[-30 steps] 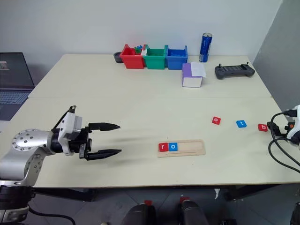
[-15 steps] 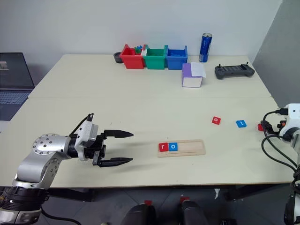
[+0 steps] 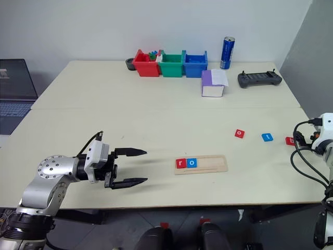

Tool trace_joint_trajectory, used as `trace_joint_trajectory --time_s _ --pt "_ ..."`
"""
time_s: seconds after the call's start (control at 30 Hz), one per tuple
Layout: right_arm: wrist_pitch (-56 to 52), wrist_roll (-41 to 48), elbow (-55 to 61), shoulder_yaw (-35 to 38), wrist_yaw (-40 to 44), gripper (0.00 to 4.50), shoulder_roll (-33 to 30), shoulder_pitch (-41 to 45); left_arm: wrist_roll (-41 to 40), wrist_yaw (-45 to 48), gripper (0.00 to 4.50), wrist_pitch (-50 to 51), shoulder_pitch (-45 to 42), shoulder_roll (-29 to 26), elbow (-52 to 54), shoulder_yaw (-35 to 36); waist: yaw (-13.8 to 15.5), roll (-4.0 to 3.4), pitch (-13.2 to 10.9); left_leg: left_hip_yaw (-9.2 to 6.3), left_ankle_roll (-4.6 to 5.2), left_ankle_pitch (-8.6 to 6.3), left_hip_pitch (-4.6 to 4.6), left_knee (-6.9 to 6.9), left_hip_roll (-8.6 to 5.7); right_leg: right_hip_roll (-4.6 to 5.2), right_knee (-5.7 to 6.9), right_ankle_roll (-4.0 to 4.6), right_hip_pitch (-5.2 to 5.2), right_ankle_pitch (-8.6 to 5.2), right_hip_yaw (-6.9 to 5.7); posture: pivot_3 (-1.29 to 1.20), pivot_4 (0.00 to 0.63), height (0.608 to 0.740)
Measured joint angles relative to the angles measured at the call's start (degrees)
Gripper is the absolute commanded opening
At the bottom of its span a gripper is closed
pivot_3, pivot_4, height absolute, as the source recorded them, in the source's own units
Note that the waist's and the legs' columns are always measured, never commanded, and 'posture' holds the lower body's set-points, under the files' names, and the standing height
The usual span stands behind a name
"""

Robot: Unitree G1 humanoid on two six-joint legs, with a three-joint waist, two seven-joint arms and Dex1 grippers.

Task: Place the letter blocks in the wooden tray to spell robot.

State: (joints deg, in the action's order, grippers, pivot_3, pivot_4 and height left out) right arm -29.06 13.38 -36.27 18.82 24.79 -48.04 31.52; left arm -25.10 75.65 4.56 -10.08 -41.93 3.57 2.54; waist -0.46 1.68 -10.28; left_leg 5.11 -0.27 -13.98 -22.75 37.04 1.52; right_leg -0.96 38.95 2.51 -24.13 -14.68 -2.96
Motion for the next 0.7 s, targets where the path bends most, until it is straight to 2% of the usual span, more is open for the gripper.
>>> trace_joint_trajectory --time_s 0.37,0.7 --pt "0.92 -1.24 -2.13 -0.02 -0.02 4.5 0.13 1.58 1.67 -0.67 4.45 -7.56 0.64 3.08 -7.14 0.0 0.0 -0.02 0.01 0.03 0.01 0.0 0.0 0.0 0.01 0.0 0.0 0.0 -0.01 0.0 0.01 0.0 0.15 0.74" --pt "0.96 -1.3 -2.16 -0.02 0.0 4.5 0.24 1.6 1.66 -2.94 4.45 -8.85 -2.24 6.38 -8.77 0.0 -0.01 -0.02 0.01 0.04 0.0 0.0 0.0 0.0 0.01 0.0 0.0 0.0 -0.01 0.0 0.02 0.0 0.15 0.74"
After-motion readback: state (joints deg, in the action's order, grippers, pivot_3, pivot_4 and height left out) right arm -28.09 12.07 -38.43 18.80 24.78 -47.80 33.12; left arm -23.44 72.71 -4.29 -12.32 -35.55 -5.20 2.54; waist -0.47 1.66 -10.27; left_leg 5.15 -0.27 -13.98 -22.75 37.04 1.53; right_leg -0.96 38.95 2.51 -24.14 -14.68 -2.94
